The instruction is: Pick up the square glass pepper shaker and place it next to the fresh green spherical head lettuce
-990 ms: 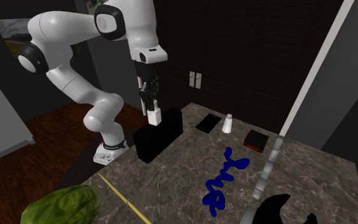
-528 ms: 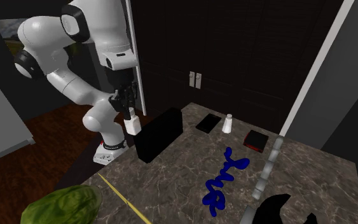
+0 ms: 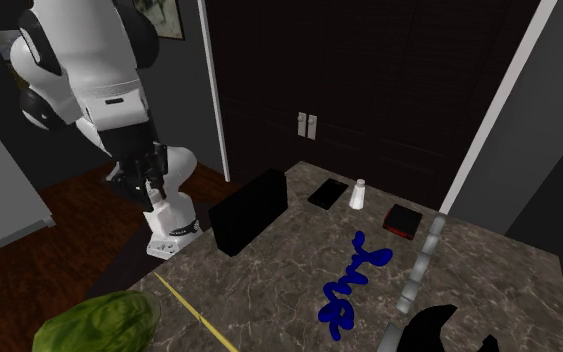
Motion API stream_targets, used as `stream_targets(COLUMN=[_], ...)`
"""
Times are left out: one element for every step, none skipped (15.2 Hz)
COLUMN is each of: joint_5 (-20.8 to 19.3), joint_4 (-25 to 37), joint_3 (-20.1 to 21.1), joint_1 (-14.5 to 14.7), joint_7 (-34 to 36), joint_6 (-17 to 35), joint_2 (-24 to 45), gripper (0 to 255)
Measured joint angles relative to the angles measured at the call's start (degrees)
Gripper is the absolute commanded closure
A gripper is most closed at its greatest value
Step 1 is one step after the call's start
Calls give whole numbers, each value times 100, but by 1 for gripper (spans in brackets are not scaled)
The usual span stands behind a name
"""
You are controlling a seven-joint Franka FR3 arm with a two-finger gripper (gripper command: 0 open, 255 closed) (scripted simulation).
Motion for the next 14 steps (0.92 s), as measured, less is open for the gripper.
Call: stream_targets(joint_5=[-90,-163,-260,-339,-406,-487,-579,-640,-719,-797,-878,-962,-1022,-1088], joint_4=[87,139,255,314,425,510,569,623,732,852,938,1030,1110,1265], joint_3=[-128,-226,-384,-475,-578,-685,-818,-894,-1044,-1192,-1320,-1453,-1557,-1713], joint_1=[-16,-33,-38,-66,-67,-86,-94,-110,-86,-59,-58,-54,-44,8], joint_7=[-145,-261,-428,-559,-687,-830,-972,-1077,-1217,-1361,-1503,-1653,-1767,-1913], joint_6=[-28,-49,-70,-115,-154,-197,-197,-225,-215,-213,-224,-233,-241,-243], joint_2=[9,1,31,0,22,9,5,-13,31,76,80,83,93,152], gripper=[255,255,255,255,255,255,255,255,255,255,255,255,255,255])
